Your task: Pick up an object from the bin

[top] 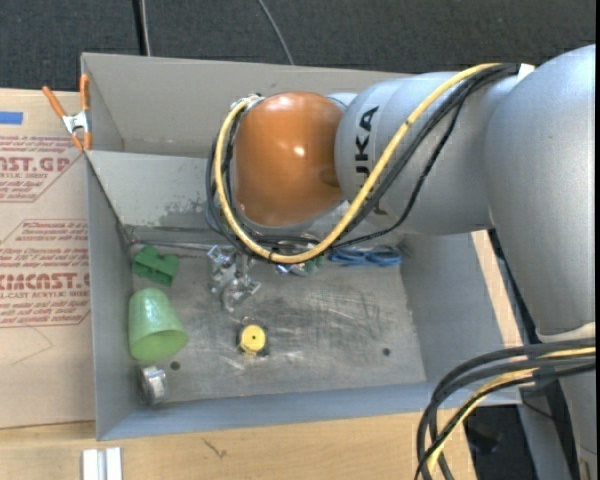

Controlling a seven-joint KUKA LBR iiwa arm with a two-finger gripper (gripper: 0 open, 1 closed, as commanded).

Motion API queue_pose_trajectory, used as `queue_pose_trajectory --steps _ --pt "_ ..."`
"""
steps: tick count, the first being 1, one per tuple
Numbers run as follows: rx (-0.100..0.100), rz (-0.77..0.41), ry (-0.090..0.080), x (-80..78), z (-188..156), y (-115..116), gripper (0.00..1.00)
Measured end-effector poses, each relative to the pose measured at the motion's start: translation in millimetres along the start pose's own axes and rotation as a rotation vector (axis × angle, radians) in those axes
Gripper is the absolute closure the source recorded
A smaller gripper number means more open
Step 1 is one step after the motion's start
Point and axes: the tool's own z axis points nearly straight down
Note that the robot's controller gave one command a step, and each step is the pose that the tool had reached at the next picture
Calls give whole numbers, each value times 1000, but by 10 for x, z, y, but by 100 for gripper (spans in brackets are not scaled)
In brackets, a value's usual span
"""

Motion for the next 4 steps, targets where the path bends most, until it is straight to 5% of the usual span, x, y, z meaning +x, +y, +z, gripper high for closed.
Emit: queue_pose_trajectory --steps 1,2,3,4 --pt "0 2 -2 -5 -11 -1 0" --pt "5 -75 -5 -45 318 494 0" --pt "15 -15 8 -185 452 739 0" --pt "23 9 -10 -117 439 794 0"
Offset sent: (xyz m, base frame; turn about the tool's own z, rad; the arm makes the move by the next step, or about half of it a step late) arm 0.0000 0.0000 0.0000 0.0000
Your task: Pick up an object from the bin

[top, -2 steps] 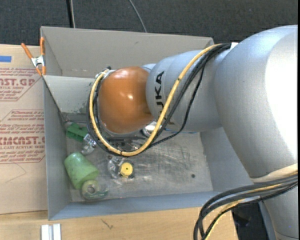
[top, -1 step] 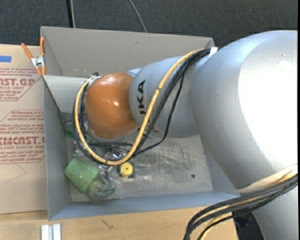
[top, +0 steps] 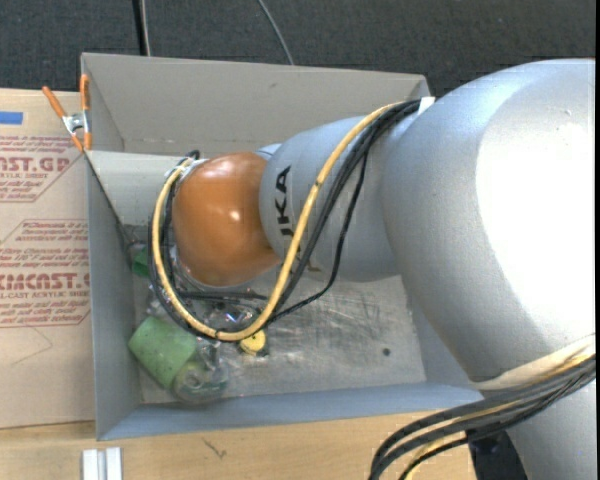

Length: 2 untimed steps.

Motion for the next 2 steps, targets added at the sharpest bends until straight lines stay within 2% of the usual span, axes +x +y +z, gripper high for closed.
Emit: queue_pose_trajectory --steps 1,2 --pt "0 30 13 -16 11 6 0" --pt "-11 216 4 123 -108 128 0"
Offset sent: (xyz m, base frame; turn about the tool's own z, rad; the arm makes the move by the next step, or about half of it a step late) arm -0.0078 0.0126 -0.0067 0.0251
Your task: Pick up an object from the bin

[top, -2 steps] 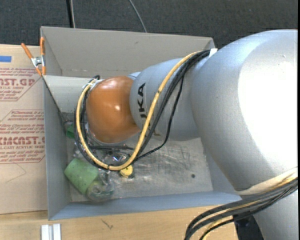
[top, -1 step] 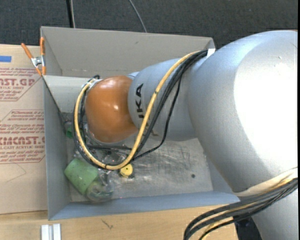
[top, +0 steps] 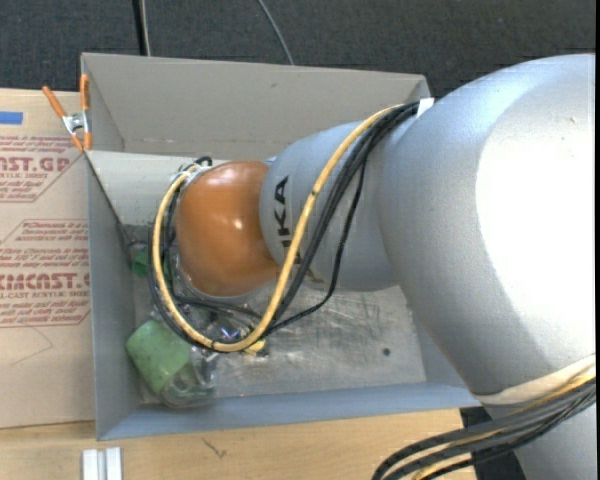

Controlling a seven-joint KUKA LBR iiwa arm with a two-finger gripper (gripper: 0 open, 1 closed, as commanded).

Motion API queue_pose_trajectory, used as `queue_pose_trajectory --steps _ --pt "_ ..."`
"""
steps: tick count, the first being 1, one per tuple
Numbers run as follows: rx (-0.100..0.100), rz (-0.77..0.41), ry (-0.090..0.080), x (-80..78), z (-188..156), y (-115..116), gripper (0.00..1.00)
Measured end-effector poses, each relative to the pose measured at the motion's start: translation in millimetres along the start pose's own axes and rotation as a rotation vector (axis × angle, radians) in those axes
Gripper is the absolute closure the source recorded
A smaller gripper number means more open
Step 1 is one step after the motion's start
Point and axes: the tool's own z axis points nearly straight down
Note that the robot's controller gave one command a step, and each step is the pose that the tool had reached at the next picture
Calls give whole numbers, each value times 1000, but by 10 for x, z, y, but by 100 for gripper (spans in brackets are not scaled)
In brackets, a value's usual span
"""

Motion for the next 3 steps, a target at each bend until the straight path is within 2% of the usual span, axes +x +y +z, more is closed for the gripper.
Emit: queue_pose_trajectory --steps 1,2,3 --pt "9 5 21 50 17 -67 100" --pt "-7 -215 3 -523 -260 -296 100" --pt "-4 -360 -1 -232 -1203 -956 100"
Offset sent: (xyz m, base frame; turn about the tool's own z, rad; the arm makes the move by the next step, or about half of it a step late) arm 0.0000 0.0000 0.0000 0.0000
